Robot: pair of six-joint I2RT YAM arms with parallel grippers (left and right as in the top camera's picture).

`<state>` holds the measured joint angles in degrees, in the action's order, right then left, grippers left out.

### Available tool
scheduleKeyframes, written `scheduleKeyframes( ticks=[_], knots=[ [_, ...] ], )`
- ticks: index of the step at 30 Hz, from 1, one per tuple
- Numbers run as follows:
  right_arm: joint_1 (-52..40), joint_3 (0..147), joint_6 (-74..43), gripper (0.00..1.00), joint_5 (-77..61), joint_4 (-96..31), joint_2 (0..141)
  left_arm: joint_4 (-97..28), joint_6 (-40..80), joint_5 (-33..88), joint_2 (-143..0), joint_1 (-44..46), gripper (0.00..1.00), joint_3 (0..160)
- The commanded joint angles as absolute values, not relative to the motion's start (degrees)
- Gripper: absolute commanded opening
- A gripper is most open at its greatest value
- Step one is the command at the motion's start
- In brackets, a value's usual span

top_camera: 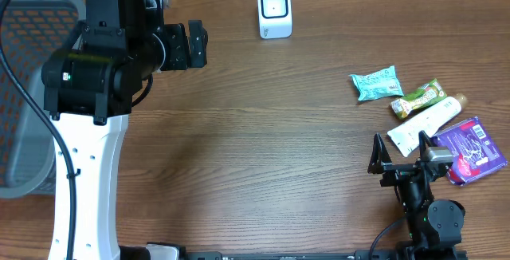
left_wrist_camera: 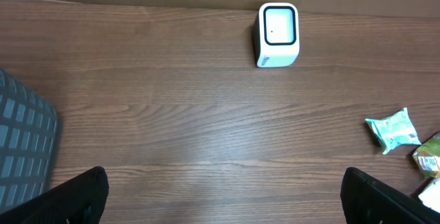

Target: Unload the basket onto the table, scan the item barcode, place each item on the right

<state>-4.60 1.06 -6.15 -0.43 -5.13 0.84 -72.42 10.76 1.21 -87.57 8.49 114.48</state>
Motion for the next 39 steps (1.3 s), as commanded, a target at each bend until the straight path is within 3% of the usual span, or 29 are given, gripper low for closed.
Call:
scheduleKeyframes(
  ticks=[1, 23, 31, 39],
  knots=[
    [-4.97, 0.47, -5.93, 1.00, -0.05, -4.82, 0.19, -72.20, 10.28, 1.04, -87.74, 8.27, 1.00, 114.52],
    [-4.97, 0.47, -5.93, 1.00, -0.08, -4.82, 0.19, -71.75, 10.96, 0.91, -86.21, 8.49, 1.00, 113.99],
    [-4.97, 0.47, -5.93, 1.00, -0.08, -4.82, 0.19, -48.18, 8.56, 1.06, -69.58, 8.64, 1.00, 85.56],
    [-4.97, 0.47, -5.93, 1.00, -0.05, -4.82, 0.19, -19.27, -3.33, 3.55, -45.06, 8.56, 0.99, 46.89]
  ],
)
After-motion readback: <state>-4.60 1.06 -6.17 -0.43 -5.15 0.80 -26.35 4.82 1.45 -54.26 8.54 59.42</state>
